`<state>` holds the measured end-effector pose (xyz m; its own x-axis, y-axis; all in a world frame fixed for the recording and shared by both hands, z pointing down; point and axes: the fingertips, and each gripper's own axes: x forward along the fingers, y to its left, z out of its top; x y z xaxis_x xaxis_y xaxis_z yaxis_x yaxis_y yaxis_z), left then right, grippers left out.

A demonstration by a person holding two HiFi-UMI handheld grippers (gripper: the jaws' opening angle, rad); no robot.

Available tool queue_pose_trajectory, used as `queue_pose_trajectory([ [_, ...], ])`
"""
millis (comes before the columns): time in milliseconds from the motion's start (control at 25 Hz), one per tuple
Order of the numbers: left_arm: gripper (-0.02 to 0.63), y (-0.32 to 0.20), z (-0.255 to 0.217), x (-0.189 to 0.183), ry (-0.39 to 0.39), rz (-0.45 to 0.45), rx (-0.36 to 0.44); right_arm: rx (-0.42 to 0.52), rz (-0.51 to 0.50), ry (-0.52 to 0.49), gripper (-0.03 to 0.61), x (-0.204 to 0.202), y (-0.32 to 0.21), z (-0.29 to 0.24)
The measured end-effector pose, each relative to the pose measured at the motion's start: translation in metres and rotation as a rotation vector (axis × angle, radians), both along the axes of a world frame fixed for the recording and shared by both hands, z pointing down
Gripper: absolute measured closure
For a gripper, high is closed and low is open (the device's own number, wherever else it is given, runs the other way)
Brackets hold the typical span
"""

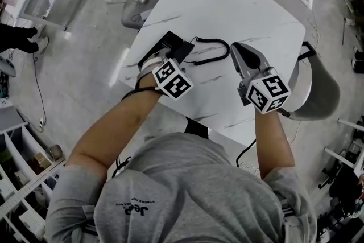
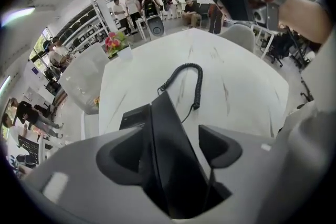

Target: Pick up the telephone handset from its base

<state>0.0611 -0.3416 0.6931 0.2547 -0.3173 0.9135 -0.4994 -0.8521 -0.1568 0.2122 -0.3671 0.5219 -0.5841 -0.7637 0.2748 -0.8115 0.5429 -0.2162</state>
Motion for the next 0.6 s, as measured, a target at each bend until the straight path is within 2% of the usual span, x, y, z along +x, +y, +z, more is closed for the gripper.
queue_pose_trajectory([
  [120,0.235,0.000,0.012,0.001,-0.040,0.001,-0.009,-0.008,0.011,-0.005,0.574,0.008,0.004,0.005],
  [320,0.281,-0.002,0.022,-0.002,-0.119,0.051,0.022,-0.019,0.014,-0.012,0.574,0.009,0.008,0.012],
  [400,0.297,-0.001,0.019,0.000,-0.104,0.054,0.022,-0.019,0.012,-0.015,0.574,0.007,0.010,0.011],
  [440,0.328,-0.002,0.016,0.002,-0.086,0.046,0.016,-0.018,0.010,-0.016,0.574,0.006,0.010,0.009],
  [600,0.386,-0.008,0.001,0.006,0.028,-0.049,-0.053,-0.010,0.007,-0.019,0.574,0.007,0.011,0.004],
])
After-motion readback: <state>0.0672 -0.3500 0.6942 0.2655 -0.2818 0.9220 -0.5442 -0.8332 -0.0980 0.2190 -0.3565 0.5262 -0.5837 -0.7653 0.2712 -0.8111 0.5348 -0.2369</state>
